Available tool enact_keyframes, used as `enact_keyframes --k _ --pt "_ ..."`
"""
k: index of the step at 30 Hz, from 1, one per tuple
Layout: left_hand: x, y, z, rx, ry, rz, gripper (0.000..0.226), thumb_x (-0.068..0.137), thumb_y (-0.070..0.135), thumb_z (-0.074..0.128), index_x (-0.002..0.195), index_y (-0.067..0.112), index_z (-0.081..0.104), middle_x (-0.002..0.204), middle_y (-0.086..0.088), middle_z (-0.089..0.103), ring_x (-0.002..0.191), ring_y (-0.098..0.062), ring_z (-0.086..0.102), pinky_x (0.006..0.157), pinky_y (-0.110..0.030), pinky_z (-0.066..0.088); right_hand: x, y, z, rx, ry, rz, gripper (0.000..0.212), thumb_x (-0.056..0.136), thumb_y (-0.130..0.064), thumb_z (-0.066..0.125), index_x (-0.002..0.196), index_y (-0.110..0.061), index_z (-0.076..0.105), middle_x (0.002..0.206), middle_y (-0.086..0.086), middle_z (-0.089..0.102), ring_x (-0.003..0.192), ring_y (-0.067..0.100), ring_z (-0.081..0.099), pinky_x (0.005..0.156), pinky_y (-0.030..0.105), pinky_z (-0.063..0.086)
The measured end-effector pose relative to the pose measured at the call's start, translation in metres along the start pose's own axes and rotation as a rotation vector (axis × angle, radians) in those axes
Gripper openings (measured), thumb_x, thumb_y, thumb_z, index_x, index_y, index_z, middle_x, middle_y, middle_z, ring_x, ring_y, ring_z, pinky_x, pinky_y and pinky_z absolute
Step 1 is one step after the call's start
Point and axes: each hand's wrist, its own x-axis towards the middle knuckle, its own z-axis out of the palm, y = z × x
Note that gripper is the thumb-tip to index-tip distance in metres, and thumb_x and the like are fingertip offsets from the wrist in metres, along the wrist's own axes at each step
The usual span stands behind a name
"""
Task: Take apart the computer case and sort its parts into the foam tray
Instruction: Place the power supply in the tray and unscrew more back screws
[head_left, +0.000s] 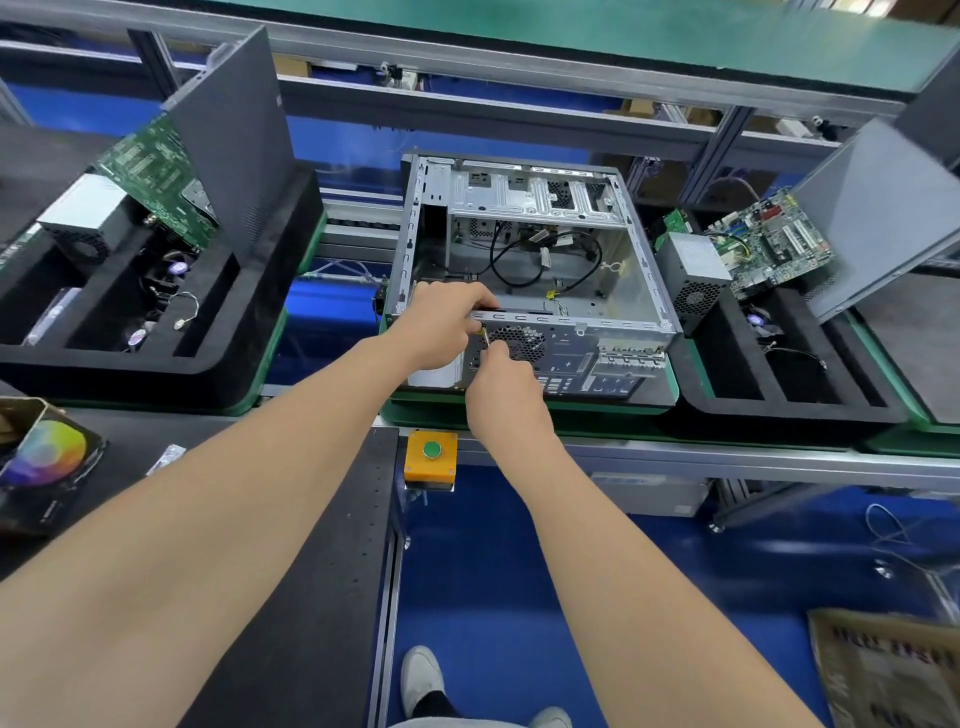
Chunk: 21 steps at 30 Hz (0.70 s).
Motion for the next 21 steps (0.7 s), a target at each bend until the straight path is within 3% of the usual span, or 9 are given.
enact_keyframes --k 2,4,6,8,10,13,16,19,21 --pt "0.0 0.0 -0.001 -0.005 -0.007 0.003 0.038 0.102 0.003 0.052 0.136 0.019 0.058 0.132 -0.002 0.065 0.125 -0.027 0.053 0.111 -0.046 0.034 0.003 -0.002 0.0 0.083 0.023 0.032 0.019 0.111 -0.018 0.038 0.126 -0.01 0.047 0.101 0.012 0.049 0.088 0.033 0.048 0.07 0.041 0.038" --pt "-0.001 0.0 -0.001 -0.022 -0.008 0.001 0.037 0.102 0.003 0.052 0.135 0.019 0.059 0.132 -0.003 0.065 0.124 -0.027 0.054 0.111 -0.046 0.036 0.006 -0.007 -0.008 0.281 -0.098 0.135 0.026 0.112 -0.023 0.034 0.124 -0.007 0.051 0.107 0.017 0.057 0.085 0.033 0.056 0.063 0.039 0.041" --pt "-0.002 0.001 -0.001 -0.03 -0.006 -0.015 0.038 0.102 0.002 0.052 0.135 0.019 0.059 0.13 -0.003 0.066 0.122 -0.027 0.055 0.11 -0.047 0.036 0.007 -0.01 -0.015 0.621 -0.284 0.271 0.027 0.109 -0.031 0.035 0.112 -0.012 0.054 0.083 0.011 0.055 0.057 0.025 0.051 0.048 0.03 0.04" --pt "-0.002 0.001 -0.001 -0.034 -0.001 -0.025 0.04 0.101 0.0 0.049 0.135 0.02 0.059 0.129 -0.002 0.066 0.122 -0.026 0.054 0.11 -0.047 0.036 0.005 -0.008 -0.023 1.048 -0.448 0.421 0.022 0.104 -0.028 0.038 0.095 -0.015 0.053 0.063 0.002 0.044 0.043 0.017 0.034 0.04 0.024 0.032" --pt "-0.002 0.001 -0.001 -0.028 -0.005 -0.028 0.043 0.1 -0.002 0.047 0.135 0.021 0.058 0.128 -0.001 0.067 0.123 -0.024 0.055 0.11 -0.046 0.036 0.004 -0.002 -0.028 1.372 -0.568 0.454 0.021 0.105 -0.02 0.037 0.092 -0.013 0.053 0.063 0.0 0.041 0.044 0.012 0.029 0.037 0.024 0.029" --pt "0.0 0.0 -0.003 -0.021 -0.024 -0.028 0.044 0.1 -0.004 0.047 0.135 0.02 0.058 0.13 -0.001 0.066 0.124 -0.023 0.055 0.111 -0.046 0.037 -0.002 0.005 -0.029 1.751 -0.73 0.507 0.024 0.112 -0.022 0.039 0.101 -0.01 0.057 0.069 -0.002 0.043 0.044 0.007 0.038 0.038 0.019 0.039" --pt "0.001 -0.001 -0.002 -0.029 -0.027 -0.025 0.041 0.101 0.0 0.048 0.135 0.02 0.058 0.131 -0.002 0.066 0.123 -0.025 0.055 0.11 -0.046 0.037 -0.013 0.01 -0.018 1.935 -0.811 0.444 0.033 0.113 -0.037 0.042 0.105 -0.013 0.063 0.065 -0.004 0.049 0.039 0.003 0.046 0.039 0.016 0.046" --pt "0.001 -0.003 -0.001 -0.042 -0.028 -0.025 0.039 0.102 0.003 0.049 0.135 0.021 0.058 0.131 -0.004 0.066 0.123 -0.026 0.055 0.109 -0.046 0.038 -0.018 0.006 -0.007 2.18 -0.878 0.445 0.041 0.115 -0.039 0.038 0.105 -0.007 0.062 0.059 0.002 0.047 0.027 0.006 0.034 0.028 0.015 0.031" --pt "0.001 -0.004 -0.001 -0.049 -0.029 -0.026 0.039 0.101 0.003 0.05 0.135 0.021 0.058 0.131 -0.003 0.066 0.123 -0.025 0.055 0.11 -0.046 0.038 -0.015 0.001 -0.006 2.143 -0.798 0.467 0.039 0.115 -0.037 0.04 0.102 -0.008 0.063 0.058 0.001 0.045 0.025 0.006 0.032 0.025 0.017 0.026"
